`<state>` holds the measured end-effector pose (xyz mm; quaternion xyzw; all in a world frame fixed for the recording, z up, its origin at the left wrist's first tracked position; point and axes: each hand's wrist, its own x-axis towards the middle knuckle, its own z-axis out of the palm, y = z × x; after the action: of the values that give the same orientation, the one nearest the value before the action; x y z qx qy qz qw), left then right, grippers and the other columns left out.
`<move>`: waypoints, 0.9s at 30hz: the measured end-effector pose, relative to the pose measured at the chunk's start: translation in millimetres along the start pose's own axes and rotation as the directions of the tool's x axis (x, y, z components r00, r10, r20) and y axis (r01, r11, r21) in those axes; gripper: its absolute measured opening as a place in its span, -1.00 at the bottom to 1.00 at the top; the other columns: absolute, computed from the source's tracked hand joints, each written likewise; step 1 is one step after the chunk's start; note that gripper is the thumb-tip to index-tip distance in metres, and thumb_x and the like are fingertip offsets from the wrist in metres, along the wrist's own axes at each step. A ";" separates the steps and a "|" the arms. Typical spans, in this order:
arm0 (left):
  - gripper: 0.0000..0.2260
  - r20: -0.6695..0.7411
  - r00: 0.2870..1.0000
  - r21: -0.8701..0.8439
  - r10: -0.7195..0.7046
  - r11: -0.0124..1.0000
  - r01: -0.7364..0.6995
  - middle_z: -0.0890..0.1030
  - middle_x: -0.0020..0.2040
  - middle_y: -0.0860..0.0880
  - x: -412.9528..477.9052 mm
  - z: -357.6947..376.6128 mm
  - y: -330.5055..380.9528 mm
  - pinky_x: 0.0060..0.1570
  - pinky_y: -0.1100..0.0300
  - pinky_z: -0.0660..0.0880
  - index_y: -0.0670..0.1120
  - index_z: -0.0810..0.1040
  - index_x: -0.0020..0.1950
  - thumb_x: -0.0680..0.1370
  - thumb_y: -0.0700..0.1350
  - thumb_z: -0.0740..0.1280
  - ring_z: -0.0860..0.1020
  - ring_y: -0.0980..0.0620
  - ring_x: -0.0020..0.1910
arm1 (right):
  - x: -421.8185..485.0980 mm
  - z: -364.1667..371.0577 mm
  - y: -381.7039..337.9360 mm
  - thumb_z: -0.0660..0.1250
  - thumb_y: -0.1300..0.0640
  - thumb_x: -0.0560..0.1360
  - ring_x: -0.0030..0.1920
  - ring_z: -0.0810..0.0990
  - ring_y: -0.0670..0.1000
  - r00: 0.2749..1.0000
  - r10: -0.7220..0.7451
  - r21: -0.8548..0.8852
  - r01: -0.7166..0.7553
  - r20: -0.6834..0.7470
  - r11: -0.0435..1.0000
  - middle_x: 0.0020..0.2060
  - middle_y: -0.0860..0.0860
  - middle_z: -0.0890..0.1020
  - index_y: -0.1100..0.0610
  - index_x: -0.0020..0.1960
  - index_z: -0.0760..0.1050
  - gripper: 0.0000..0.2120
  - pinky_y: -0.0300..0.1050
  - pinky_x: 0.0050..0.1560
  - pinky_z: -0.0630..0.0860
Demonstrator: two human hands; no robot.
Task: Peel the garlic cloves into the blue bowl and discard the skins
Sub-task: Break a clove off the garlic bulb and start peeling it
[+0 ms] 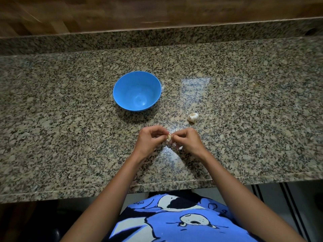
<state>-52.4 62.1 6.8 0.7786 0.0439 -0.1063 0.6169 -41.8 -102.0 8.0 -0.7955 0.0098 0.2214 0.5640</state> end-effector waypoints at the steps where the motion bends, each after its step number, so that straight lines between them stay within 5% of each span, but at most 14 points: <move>1: -0.85 -0.006 0.999 -0.090 -0.040 0.995 0.039 0.68 -0.16 -0.11 -0.4 0.2 0.9 -0.09 0.17 0.61 -0.16 0.63 -0.10 0.40 -0.37 0.44 0.66 -0.02 -0.15 | -0.3 0.4 -1.0 0.34 0.25 0.47 -0.42 0.55 -0.08 1.000 0.020 0.069 -0.020 0.002 0.997 -0.34 0.06 0.67 0.16 -0.20 0.64 -0.87 -0.30 -0.45 0.44; 5: -0.83 -0.038 0.964 -0.538 -0.262 0.818 0.202 0.68 -0.16 -0.13 -2.7 1.5 1.8 -0.15 0.20 0.61 -0.21 0.60 -0.07 0.38 -0.38 0.43 0.65 -0.05 -0.18 | -3.9 6.9 -6.8 0.22 0.26 0.54 -0.45 0.53 -0.07 0.975 0.219 0.421 -0.212 0.032 0.882 -0.40 0.04 0.59 0.24 -0.19 0.56 -0.81 -0.28 -0.50 0.35; 7: -0.81 -0.049 0.946 -0.639 -0.322 0.738 0.218 0.68 -0.16 -0.14 -3.4 3.8 0.7 -0.21 0.25 0.61 -0.24 0.59 -0.05 0.38 -0.40 0.41 0.65 -0.03 -0.20 | -6.0 9.4 -5.6 0.14 0.23 0.57 -0.45 0.53 -0.03 0.969 0.246 0.427 -0.231 0.021 0.874 -0.41 0.06 0.53 0.22 -0.22 0.49 -0.77 -0.23 -0.49 0.39; 13: -0.82 -0.135 0.952 -0.492 -0.274 0.853 0.175 0.69 -0.14 -0.12 -4.0 11.3 -0.3 -0.19 0.28 0.58 -0.18 0.62 -0.05 0.41 -0.39 0.41 0.66 -0.02 -0.17 | -5.3 10.0 -1.1 0.29 0.19 0.53 -0.40 0.58 0.01 0.995 0.101 0.311 -0.098 0.007 0.945 -0.17 0.09 0.64 0.19 0.08 0.53 -0.84 -0.22 -0.51 0.48; 20: -0.83 -0.217 0.959 -0.330 -0.180 0.939 0.102 0.69 -0.13 -0.11 -3.8 20.1 -3.1 -0.14 0.28 0.58 -0.19 0.64 -0.05 0.39 -0.35 0.45 0.67 0.01 -0.14 | -1.1 15.5 0.5 0.40 0.15 0.45 -0.29 0.65 0.03 0.986 -0.018 0.108 0.037 -0.167 0.993 -0.21 0.02 0.68 0.10 -0.07 0.62 -0.93 -0.22 -0.36 0.55; 27: -0.83 -0.205 0.970 -0.320 -0.128 0.946 0.057 0.68 -0.14 -0.09 -7.0 22.4 -1.8 -0.14 0.30 0.57 -0.18 0.64 -0.08 0.39 -0.38 0.44 0.66 0.06 -0.16 | -3.6 21.3 -0.7 0.39 0.25 0.44 -0.35 0.64 0.05 0.968 -0.009 0.127 0.042 -0.250 0.991 -0.35 -0.04 0.64 -0.03 -0.23 0.58 -0.81 -0.08 -0.32 0.61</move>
<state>-62.1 41.2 1.8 0.6754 0.1658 -0.0391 0.7175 -52.1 -83.4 4.2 -0.7782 0.0846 0.1114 0.6122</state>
